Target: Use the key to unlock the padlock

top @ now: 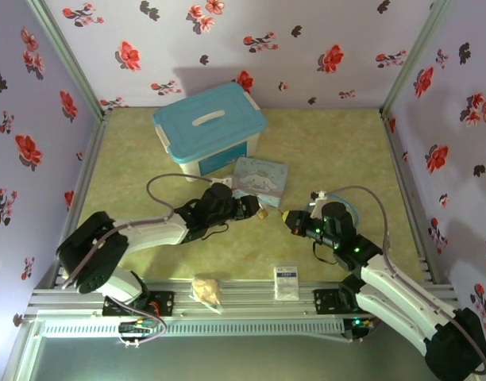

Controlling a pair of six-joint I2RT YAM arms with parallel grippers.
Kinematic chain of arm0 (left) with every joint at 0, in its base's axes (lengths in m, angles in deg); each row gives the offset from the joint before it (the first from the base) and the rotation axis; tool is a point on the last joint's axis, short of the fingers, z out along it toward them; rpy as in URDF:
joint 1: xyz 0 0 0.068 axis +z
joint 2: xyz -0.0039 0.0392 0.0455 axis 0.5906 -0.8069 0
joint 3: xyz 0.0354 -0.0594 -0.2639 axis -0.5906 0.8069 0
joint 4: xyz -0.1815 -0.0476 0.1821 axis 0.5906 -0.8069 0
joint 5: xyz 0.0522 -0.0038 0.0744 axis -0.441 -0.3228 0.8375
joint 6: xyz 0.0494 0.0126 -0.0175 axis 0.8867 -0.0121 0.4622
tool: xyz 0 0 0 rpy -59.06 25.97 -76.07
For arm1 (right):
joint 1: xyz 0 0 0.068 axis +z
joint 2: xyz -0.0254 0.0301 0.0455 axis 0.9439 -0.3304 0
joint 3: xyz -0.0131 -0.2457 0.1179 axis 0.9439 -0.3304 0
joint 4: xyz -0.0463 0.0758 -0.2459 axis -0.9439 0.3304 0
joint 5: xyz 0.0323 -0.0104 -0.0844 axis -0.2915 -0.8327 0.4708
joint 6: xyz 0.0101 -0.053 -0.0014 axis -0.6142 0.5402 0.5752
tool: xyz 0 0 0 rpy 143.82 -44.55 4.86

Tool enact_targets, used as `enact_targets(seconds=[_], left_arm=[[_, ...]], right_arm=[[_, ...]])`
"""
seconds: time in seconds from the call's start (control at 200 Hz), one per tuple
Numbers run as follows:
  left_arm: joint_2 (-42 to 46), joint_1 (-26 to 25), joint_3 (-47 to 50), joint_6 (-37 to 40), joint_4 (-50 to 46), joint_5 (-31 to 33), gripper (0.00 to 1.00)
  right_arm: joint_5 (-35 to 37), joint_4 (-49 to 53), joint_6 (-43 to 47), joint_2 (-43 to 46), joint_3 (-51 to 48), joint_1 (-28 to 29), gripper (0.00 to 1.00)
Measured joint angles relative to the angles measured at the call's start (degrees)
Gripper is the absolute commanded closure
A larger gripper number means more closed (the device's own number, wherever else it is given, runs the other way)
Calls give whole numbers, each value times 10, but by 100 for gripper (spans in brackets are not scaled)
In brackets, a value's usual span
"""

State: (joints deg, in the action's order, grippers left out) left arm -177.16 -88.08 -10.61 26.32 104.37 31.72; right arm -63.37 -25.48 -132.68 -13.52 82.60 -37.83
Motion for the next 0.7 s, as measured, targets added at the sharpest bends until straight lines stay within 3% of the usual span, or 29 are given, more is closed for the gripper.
enact_targets(seconds=[0.295,0.425,0.57,0.7], left_arm=[[-106,-9,-100,51,-69,19,30],[-135,-14,-118,59,-84,25,34],[-162,-21,-130,67,-96,29,45],[-188,-23,-152,73,-104,24,43]], right_arm=[[16,46,2,28,-6,0,100],[19,59,3,34,-8,-1,100],[21,67,3,38,-12,-5,100],[21,64,-3,43,-25,-10,100]])
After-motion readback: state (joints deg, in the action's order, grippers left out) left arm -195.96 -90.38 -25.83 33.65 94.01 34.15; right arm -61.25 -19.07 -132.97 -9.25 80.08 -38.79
